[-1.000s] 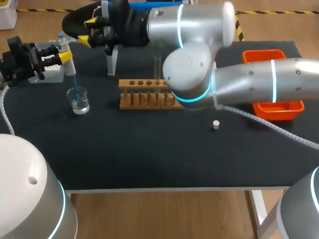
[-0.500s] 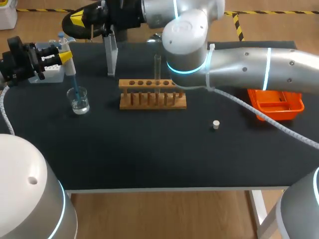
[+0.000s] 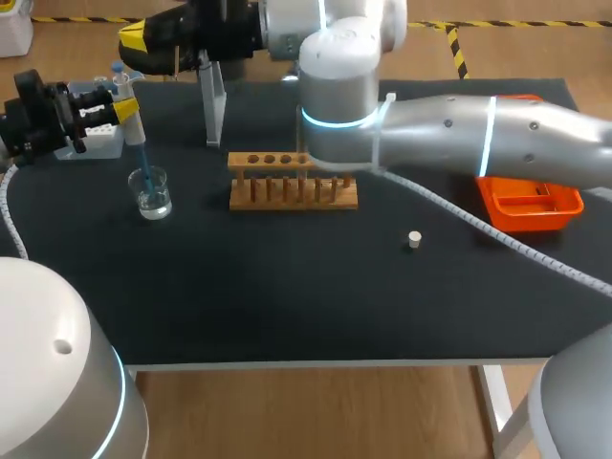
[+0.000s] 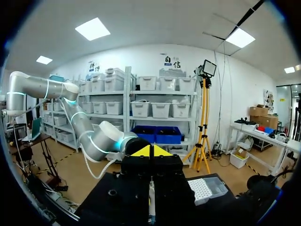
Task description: Invert the test tube, pick up the pipette, mount the tip to pipette, aspirate from beaker and dispense into the tube, eject the tip, return the pipette, and cap with the stopper.
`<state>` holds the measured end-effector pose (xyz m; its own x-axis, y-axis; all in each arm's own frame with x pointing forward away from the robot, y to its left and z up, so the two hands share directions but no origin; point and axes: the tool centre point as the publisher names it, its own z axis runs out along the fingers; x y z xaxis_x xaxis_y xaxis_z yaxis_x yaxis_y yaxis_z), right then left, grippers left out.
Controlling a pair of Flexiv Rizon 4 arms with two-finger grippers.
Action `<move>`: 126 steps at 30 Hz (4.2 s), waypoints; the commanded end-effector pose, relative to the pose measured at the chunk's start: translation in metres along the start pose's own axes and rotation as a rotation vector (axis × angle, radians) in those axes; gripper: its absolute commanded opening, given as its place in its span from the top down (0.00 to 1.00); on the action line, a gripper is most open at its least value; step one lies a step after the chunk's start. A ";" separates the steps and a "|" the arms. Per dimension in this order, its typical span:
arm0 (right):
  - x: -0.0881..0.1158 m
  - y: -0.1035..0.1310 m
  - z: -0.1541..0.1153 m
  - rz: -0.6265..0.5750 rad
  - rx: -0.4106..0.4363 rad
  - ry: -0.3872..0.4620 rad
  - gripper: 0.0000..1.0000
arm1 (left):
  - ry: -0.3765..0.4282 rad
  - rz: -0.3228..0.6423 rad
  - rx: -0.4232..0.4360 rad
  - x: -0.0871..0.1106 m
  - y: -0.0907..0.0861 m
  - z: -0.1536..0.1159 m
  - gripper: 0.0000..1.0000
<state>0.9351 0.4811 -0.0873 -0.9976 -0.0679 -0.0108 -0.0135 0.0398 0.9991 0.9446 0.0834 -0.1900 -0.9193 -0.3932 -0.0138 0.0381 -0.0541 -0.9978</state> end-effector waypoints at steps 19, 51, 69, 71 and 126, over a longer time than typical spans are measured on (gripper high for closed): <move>0.000 -0.022 0.030 0.008 -0.044 0.028 1.00 | 0.000 0.001 0.001 0.000 0.000 0.000 1.00; -0.007 -0.033 0.037 0.015 -0.016 0.002 1.00 | 0.000 0.001 0.001 0.000 0.000 0.000 1.00; -0.006 -0.045 0.036 0.027 -0.007 -0.003 1.00 | 0.000 0.001 0.001 0.000 0.000 0.000 1.00; -0.005 -0.047 0.036 0.028 -0.005 -0.002 1.00 | 0.000 0.001 0.001 0.000 0.000 0.000 1.00; 0.009 0.024 -0.132 -0.144 0.024 -0.048 0.00 | 0.000 0.001 0.001 0.000 0.000 0.000 1.00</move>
<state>0.9391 0.4075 -0.0625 -0.9871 -0.0129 -0.1597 -0.1601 0.0433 0.9861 0.9445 0.0832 -0.1902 -0.9190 -0.3939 -0.0147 0.0393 -0.0544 -0.9977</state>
